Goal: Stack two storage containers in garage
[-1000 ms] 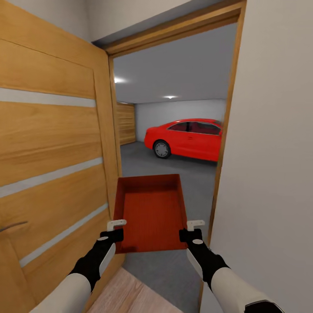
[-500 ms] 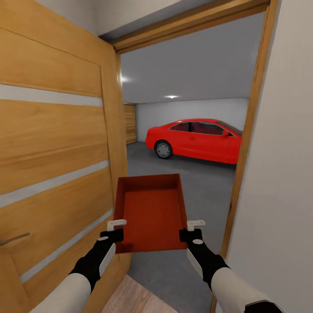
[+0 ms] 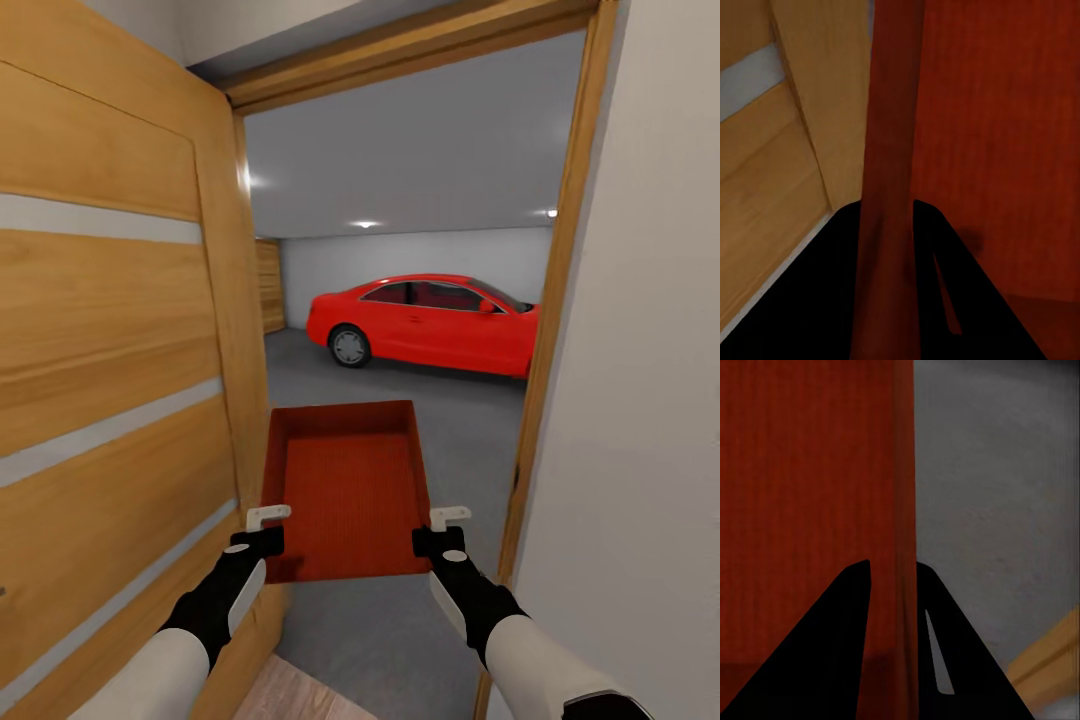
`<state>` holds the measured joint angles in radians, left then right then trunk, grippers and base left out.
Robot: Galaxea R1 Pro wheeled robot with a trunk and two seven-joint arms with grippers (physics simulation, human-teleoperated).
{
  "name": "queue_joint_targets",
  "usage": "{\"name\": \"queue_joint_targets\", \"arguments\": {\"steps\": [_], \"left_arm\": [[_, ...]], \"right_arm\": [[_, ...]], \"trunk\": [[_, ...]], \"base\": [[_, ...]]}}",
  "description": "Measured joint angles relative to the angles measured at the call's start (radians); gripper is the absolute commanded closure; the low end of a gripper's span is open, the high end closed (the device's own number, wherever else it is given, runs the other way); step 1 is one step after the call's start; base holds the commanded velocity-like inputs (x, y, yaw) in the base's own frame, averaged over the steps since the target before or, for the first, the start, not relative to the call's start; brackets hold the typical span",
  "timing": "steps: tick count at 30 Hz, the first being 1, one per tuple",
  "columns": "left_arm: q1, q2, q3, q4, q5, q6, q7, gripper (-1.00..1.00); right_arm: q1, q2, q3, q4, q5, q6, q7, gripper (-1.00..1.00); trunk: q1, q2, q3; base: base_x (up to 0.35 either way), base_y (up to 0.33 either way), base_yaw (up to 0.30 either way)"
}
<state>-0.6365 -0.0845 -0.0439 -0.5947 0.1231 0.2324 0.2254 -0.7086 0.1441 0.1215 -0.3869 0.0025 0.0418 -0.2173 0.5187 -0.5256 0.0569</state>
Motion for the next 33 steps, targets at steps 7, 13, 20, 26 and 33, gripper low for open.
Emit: {"name": "queue_joint_targets", "arguments": {"steps": [7, 13, 20, 26, 33], "left_arm": [[0.0, 0.0, 0.0, 0.0, 0.0, 0.0, 0.0, 1.0], [0.0, 0.0, 0.0, 0.0, 0.0, 0.0, 0.0, 1.0], [0.0, 0.0, 0.0, 0.0, 0.0, 0.0, 0.0, 1.0], [0.0, 0.0, 0.0, -0.001, 0.0, 0.001, 0.0, 1.0], [0.0, 0.0, 0.0, -0.001, 0.0, 0.001, 0.0, 1.0]], "right_arm": [[0.0, 0.0, 0.0, 0.0, 0.0, 0.0, 0.0, 1.0], [0.0, 0.0, 0.0, 0.0, 0.0, 0.0, 0.0, 1.0], [0.0, 0.0, 0.0, 0.0, 0.0, 0.0, 0.0, 1.0], [0.0, 0.0, 0.0, 0.0, 0.0, 0.0, 0.0, 1.0], [0.0, 0.0, 0.0, 0.0, 0.0, 0.0, 0.0, 1.0]], "trunk": [[0.0, 0.0, 0.003], [0.0, 0.0, 0.005], [0.0, 0.0, 0.008], [0.0, 0.0, 0.009], [0.0, 0.0, 0.009]], "base": [[0.105, 0.086, -0.24], [0.13, 0.125, -0.24], [0.162, 0.181, -0.23], [0.165, 0.187, -0.041], [0.176, 0.201, -0.002]]}}
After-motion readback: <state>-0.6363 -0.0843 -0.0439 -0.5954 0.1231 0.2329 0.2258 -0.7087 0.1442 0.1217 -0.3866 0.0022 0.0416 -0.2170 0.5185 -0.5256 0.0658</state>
